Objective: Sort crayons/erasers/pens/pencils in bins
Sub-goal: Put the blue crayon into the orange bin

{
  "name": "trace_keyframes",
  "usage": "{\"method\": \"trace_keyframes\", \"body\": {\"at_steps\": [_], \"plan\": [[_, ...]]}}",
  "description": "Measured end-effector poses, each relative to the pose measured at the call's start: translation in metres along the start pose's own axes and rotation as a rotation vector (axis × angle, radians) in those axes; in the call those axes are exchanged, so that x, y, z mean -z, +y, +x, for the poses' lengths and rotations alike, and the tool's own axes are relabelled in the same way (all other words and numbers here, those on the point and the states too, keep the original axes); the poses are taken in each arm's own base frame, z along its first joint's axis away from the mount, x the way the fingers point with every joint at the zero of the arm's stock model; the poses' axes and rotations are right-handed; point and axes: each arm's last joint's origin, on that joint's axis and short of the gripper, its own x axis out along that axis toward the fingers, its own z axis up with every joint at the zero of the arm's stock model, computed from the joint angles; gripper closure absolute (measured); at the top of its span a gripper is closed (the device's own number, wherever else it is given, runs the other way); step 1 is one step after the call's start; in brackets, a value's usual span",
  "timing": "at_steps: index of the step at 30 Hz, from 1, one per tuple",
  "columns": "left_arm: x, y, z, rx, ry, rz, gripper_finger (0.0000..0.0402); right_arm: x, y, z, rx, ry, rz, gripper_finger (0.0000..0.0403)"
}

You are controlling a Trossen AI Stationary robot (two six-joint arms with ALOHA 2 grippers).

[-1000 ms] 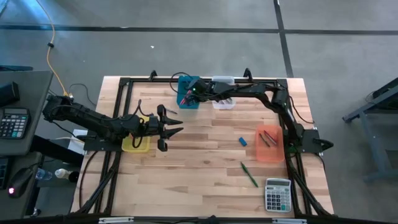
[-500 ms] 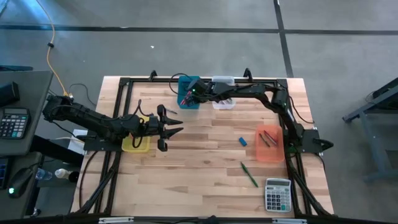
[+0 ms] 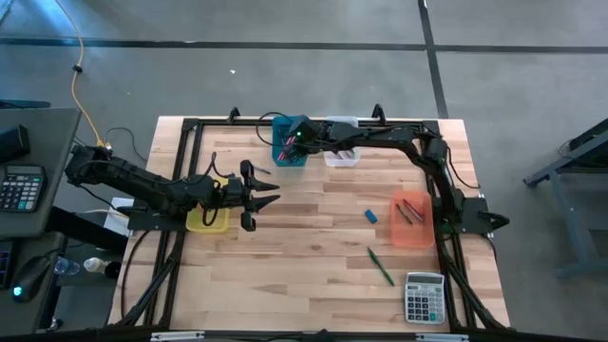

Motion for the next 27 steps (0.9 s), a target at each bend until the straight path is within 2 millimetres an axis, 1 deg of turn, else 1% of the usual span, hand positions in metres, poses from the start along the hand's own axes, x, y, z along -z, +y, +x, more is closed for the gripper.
{"method": "trace_keyframes", "body": {"at_steps": [5, 8, 11, 13, 15, 18, 20, 24, 27], "plan": [[0.0, 0.0, 0.0, 0.0, 0.002, 0.0, 0.03, -0.006, 0.009, -0.026, -0.032, -0.039, -0.089, 0.0355], [0.001, 0.0, 0.0, 0.0, 0.007, 0.002, 0.03, -0.006, 0.016, -0.036, -0.07, -0.04, -0.155, 0.038], [0.002, 0.0, 0.0, 0.001, 0.019, 0.005, 0.03, -0.003, 0.022, -0.04, -0.076, -0.043, -0.209, 0.0399], [0.002, 0.0, 0.0, 0.001, 0.024, 0.007, 0.03, -0.001, 0.024, -0.039, -0.05, -0.075, -0.226, 0.0398], [0.002, 0.0, 0.0, 0.001, 0.024, 0.007, 0.03, 0.004, 0.024, -0.034, -0.049, -0.11, -0.224, 0.0398], [0.003, 0.0, 0.0, 0.001, 0.026, 0.007, 0.03, 0.015, 0.02, -0.026, -0.075, -0.171, -0.204, 0.0402], [0.003, 0.0, 0.0, 0.002, 0.029, 0.014, 0.03, 0.023, 0.015, -0.027, -0.099, -0.225, -0.191, 0.0402], [0.003, 0.0, 0.0, 0.001, 0.031, 0.027, 0.03, 0.039, 0.001, -0.041, -0.161, -0.308, -0.173, 0.0402], [0.004, 0.0, 0.0, 0.002, 0.041, 0.03, 0.03, 0.051, -0.01, -0.061, -0.204, -0.37, -0.168, 0.0402]]}}
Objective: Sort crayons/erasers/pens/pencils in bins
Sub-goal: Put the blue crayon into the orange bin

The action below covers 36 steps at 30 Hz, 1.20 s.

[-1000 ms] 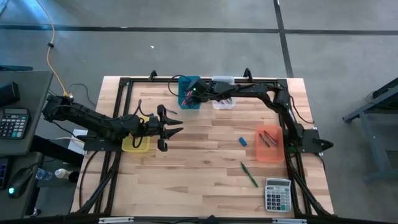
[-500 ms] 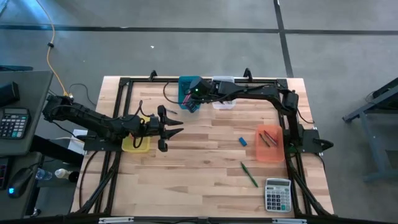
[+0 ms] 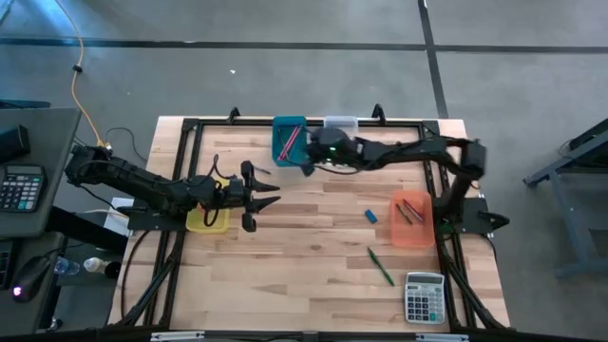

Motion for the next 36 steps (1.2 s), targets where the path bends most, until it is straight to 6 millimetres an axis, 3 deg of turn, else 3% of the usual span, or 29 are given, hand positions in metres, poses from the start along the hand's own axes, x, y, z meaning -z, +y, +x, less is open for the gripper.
{"method": "trace_keyframes", "body": {"at_steps": [10, 17, 23, 27, 31, 36], "plan": [[0.005, -0.001, 0.001, 0.011, 0.071, 0.032, 0.03, 0.033, -0.001, -0.088, -0.099, -0.086, -0.119, 0.0403], [-0.006, -0.004, 0.014, 0.028, 0.299, 0.14, 0.0336, 0.056, 0.001, -0.136, -0.188, -0.128, -0.183, 0.0403], [-0.018, 0.001, 0.016, -0.024, 0.55, 0.228, 0.0393, 0.067, -0.002, -0.156, -0.219, -0.154, -0.198, 0.0403], [-0.02, 0.009, 0.014, -0.073, 0.695, 0.242, 0.0398, 0.073, -0.002, -0.162, -0.241, -0.159, -0.215, 0.0403], [-0.009, 0.02, 0.014, -0.076, 0.842, 0.262, 0.0401, 0.076, 0.0, -0.163, -0.251, -0.151, -0.23, 0.0403], [0.023, 0.037, 0.021, -0.075, 1.061, 0.329, 0.0401, 0.077, 0.003, -0.165, -0.248, -0.156, -0.25, 0.0403]]}}
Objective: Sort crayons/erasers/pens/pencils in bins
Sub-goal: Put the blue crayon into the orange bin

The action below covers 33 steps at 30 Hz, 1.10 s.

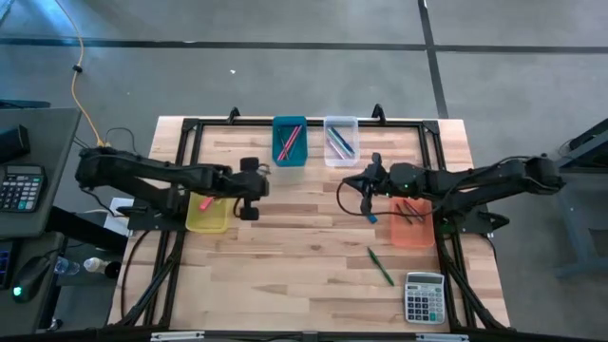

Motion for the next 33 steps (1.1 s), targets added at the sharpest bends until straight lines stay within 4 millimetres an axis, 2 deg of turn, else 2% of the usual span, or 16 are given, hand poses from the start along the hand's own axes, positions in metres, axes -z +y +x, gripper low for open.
{"method": "trace_keyframes", "body": {"at_steps": [6, 12, 17, 27, 33], "plan": [[0.007, 0.019, 0.036, 0.012, 0.096, 0.029, 0.0402, 0.001, 0.002, 0.0, -0.009, 0.004, -0.008, 0.0403], [0.019, 0.04, 0.055, 0.055, 0.153, -0.008, 0.0401, 0.001, 0.002, 0.0, -0.01, 0.006, -0.023, 0.0403], [0.028, 0.051, 0.065, 0.048, 0.209, -0.012, 0.038, 0.001, 0.002, 0.0, -0.009, 0.006, -0.031, 0.0403], [0.037, 0.074, 0.08, 0.017, 0.253, -0.078, 0.029, 0.001, 0.002, 0.0, -0.009, 0.007, -0.034, 0.0403], [0.034, 0.084, 0.08, 0.0, 0.236, -0.067, 0.0275, 0.001, 0.002, 0.0, -0.008, 0.007, -0.034, 0.0403]]}}
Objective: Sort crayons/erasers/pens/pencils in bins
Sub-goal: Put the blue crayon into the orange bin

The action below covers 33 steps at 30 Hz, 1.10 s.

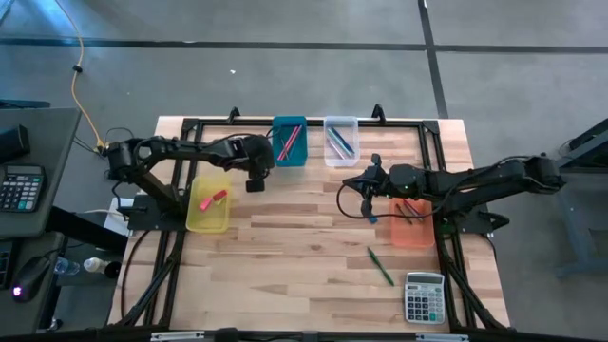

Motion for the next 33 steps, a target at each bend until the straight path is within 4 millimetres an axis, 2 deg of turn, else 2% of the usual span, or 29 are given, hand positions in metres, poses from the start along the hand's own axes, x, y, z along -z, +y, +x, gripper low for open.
{"method": "trace_keyframes", "body": {"at_steps": [12, 20, 26, 33], "plan": [[0.008, 0.009, 0.002, 0.054, 0.015, -0.011, 0.0304, 0.0, 0.0, 0.0, 0.0, 0.0, 0.0, 0.0403], [0.011, 0.004, 0.024, 0.071, 0.091, 0.027, 0.0298, 0.0, 0.0, 0.0, 0.0, 0.0, 0.0, 0.0403], [0.012, 0.003, 0.031, 0.077, 0.116, 0.033, 0.0295, 0.0, 0.0, 0.0, 0.0, 0.0, 0.0, 0.0403], [0.013, -0.004, 0.028, 0.149, 0.119, 0.021, 0.0333, 0.0, 0.0, 0.0, 0.0, 0.0, 0.0, 0.0403]]}}
